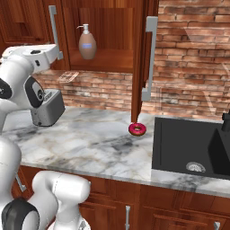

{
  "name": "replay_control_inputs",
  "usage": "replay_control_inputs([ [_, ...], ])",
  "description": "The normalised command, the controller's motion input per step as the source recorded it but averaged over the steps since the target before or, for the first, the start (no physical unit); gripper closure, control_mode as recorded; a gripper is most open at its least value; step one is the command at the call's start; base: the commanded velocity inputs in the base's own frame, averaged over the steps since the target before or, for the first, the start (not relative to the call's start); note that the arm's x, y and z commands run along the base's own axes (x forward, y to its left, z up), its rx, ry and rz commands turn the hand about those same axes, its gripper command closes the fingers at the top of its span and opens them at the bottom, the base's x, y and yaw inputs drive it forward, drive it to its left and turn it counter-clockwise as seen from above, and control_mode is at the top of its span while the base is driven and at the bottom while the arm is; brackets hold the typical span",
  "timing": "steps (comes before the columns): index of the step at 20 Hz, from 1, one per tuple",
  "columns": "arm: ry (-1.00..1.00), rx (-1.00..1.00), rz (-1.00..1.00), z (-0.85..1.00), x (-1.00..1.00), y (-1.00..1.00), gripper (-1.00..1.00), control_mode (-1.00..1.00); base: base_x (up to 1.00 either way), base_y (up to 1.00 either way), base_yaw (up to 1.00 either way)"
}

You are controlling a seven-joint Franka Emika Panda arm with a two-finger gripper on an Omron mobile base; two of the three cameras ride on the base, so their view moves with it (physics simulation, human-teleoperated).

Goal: Pick the sponge and soap dispenser from the cabinet and place them on the counter.

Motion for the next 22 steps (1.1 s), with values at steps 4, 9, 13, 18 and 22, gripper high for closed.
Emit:
replay_control_inputs([
  [4,0.00,0.00,0.00,0.00,0.30,0.00,-1.00,-1.00,0.00,0.00,0.00],
  [9,0.00,0.00,0.00,0.00,0.31,0.03,-1.00,-1.00,0.00,0.00,0.00],
  [13,0.00,0.00,0.00,0.00,0.31,0.05,-1.00,-1.00,0.00,0.00,0.00],
  [18,0.00,0.00,0.00,0.00,0.35,0.07,-1.00,-1.00,0.00,0.00,0.00],
  [22,0.00,0.00,0.00,0.00,0.33,0.10,-1.00,-1.00,0.00,0.00,0.00],
])
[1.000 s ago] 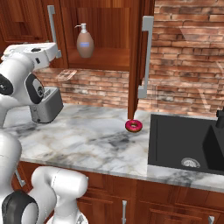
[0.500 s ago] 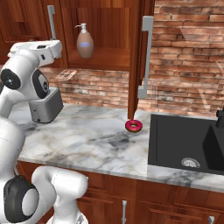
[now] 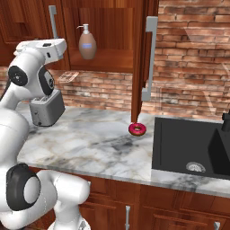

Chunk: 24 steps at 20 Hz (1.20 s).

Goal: Pick the sponge and soap dispenser from the cabinet and place them on the counter.

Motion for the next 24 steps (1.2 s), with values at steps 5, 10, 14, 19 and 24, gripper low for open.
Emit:
replay_control_inputs([
  [5,0.00,0.00,0.00,-0.01,0.34,0.09,-1.00,-1.00,0.00,0.00,0.00],
  [10,0.00,0.00,0.00,-0.01,0.33,0.06,-1.00,-1.00,0.00,0.00,0.00],
  [14,0.00,0.00,0.00,0.00,0.27,0.00,-1.00,-1.00,0.00,0.00,0.00],
  [19,0.00,0.00,0.00,0.00,0.29,0.02,-1.00,-1.00,0.00,0.00,0.00],
  [24,0.00,0.00,0.00,-0.02,0.35,0.04,-1.00,-1.00,0.00,0.00,0.00],
])
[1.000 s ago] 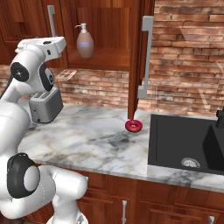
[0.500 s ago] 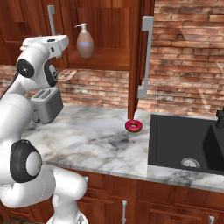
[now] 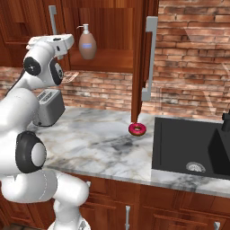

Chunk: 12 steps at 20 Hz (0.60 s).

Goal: Pick the sponge and soap dispenser from the cabinet and place them on the counter.

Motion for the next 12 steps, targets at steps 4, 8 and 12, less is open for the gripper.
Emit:
replay_control_inputs([
  [4,0.01,0.00,0.00,-0.06,0.35,0.07,-1.00,-1.00,0.00,0.00,0.00],
  [8,0.02,0.00,0.00,-0.09,0.40,0.07,-1.00,-1.00,0.00,0.00,0.00],
  [12,0.02,0.00,0.00,-0.09,0.41,0.07,1.00,-1.00,0.00,0.00,0.00],
])
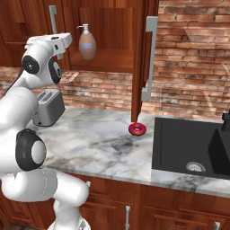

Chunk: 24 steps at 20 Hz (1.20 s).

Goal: Pick the sponge and soap dispenser from the cabinet and place them on the counter.

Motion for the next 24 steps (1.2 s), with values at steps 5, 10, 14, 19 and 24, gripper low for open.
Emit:
replay_control_inputs([
  [5,0.04,0.02,0.00,-0.02,0.43,0.01,1.00,-1.00,0.00,0.00,0.00],
  [10,0.16,0.01,0.00,-0.05,0.45,0.00,1.00,-1.00,0.00,0.00,0.00],
  [14,0.32,0.08,0.00,-0.06,0.56,0.00,1.00,-1.00,0.00,0.00,0.00],
  [19,0.34,0.10,0.01,-0.08,0.53,0.00,1.00,-1.00,0.00,0.00,0.00],
  [24,0.29,0.08,0.02,-0.15,0.46,0.00,1.00,-1.00,0.00,0.00,0.00],
])
